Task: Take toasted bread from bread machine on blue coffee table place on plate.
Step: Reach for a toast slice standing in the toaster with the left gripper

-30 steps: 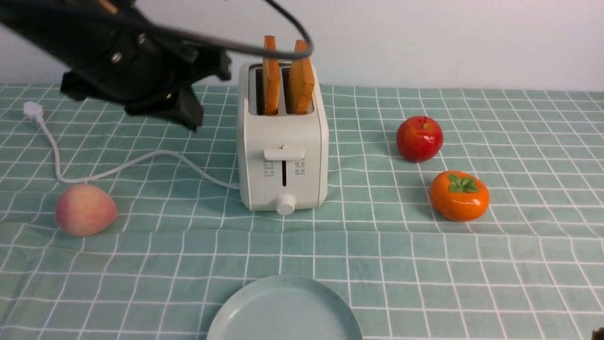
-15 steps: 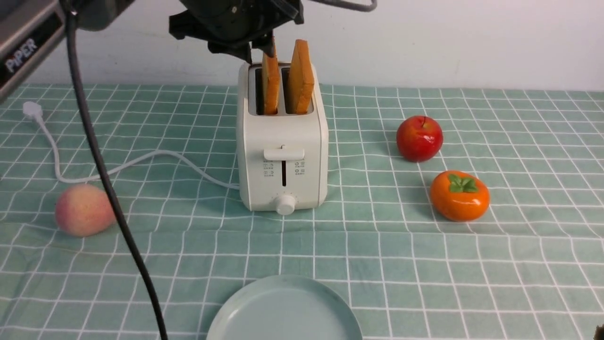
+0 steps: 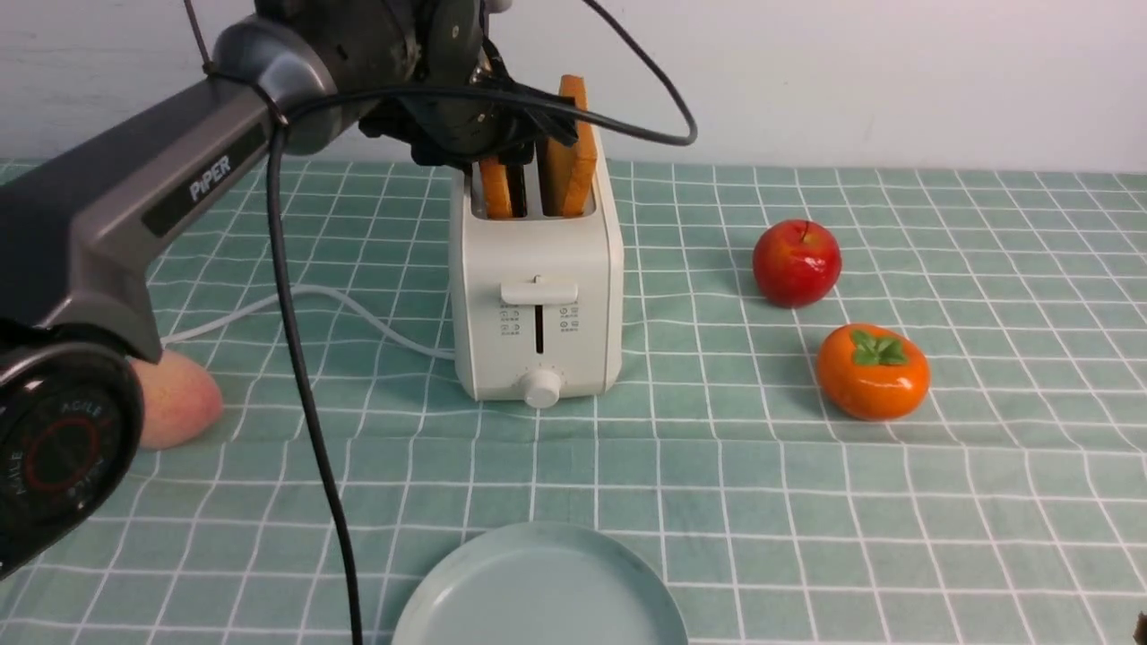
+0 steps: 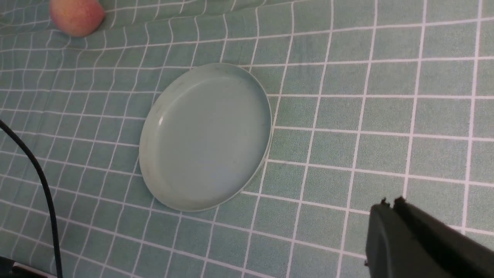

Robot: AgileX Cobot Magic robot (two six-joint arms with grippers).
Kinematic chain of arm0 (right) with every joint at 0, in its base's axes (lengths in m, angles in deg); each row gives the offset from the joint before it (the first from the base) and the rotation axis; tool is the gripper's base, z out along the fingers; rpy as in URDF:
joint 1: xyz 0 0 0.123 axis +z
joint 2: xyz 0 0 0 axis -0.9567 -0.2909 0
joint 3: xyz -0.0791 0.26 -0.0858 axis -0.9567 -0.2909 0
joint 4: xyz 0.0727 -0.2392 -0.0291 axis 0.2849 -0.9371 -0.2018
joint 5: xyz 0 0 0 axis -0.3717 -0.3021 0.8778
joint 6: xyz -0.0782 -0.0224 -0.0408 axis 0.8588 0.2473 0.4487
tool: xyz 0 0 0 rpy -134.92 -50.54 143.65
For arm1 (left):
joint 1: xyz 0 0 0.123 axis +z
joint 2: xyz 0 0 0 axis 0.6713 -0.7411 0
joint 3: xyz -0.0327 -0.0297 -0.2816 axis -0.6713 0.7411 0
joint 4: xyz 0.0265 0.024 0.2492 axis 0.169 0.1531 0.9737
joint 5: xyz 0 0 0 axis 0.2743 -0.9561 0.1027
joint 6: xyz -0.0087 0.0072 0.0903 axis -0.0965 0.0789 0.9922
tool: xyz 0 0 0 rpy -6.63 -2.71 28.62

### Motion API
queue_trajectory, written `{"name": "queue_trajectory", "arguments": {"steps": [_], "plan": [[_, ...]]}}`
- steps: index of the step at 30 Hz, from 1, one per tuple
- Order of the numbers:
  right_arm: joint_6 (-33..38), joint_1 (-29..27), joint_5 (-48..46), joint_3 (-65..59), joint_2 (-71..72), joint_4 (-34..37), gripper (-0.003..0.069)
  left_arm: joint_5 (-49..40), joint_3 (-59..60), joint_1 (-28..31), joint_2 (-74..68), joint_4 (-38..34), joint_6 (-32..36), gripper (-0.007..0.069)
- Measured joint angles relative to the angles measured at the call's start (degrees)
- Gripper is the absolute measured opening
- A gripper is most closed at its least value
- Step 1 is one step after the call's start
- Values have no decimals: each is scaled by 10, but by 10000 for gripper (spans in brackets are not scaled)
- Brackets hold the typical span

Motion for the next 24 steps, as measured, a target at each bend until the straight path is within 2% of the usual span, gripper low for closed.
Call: {"name": "queue_trajectory", "arguments": {"steps": [1, 2, 8, 12, 17, 20, 24], "plan": [[0, 0, 0, 0, 0, 0, 4, -1, 0, 0, 1, 0, 0, 204], [1, 0, 0, 0, 0, -1, 5, -9, 0, 0, 12, -1, 0, 85], [1, 0, 1, 0, 0, -1, 6, -30, 0, -1, 85, 0, 11, 106], [1, 0, 0, 0, 0, -1, 11, -93, -1, -1, 189, 0, 25, 106], [1, 0, 0, 0, 0, -1, 12, -219, -5, -1, 260, 0, 57, 106], [1, 0, 0, 0, 0, -1, 12, -238, 13, -1, 274, -5, 67, 106], [1, 0, 0, 0, 0, -1, 14, -239, 150, -1, 322, -90, 76, 106]]}}
